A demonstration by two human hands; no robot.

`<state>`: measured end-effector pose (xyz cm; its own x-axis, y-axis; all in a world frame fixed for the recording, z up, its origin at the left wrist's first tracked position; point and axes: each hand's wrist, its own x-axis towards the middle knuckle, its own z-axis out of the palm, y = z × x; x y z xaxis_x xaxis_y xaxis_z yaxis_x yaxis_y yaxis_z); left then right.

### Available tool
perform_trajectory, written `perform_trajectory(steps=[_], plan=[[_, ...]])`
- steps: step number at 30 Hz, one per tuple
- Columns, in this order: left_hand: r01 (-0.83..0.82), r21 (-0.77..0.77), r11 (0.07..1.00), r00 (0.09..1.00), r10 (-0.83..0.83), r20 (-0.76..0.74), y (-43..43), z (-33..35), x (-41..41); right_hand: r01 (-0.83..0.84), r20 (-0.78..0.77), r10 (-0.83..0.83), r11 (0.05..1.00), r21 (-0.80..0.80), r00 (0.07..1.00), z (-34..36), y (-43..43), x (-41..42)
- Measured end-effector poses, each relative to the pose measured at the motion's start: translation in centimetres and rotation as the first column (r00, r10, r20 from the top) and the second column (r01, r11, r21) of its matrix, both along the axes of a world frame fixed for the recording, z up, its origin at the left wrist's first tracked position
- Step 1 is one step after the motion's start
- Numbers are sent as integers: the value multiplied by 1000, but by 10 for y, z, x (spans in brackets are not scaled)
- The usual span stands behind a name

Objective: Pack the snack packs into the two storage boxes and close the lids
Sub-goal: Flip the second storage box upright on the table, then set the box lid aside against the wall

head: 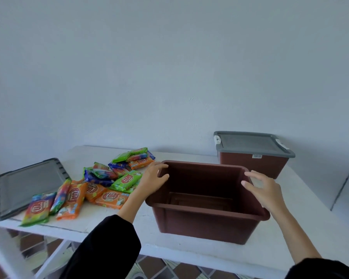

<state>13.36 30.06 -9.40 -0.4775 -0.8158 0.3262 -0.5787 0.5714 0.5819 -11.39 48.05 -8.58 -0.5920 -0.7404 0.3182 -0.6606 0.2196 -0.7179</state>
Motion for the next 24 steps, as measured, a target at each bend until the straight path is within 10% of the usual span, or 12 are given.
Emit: perform_trajectory(steps=[24], plan=[[-463,43,885,879,465,-105,-40,18,317,-687,92,690,724,-66,718,20,-210,333]])
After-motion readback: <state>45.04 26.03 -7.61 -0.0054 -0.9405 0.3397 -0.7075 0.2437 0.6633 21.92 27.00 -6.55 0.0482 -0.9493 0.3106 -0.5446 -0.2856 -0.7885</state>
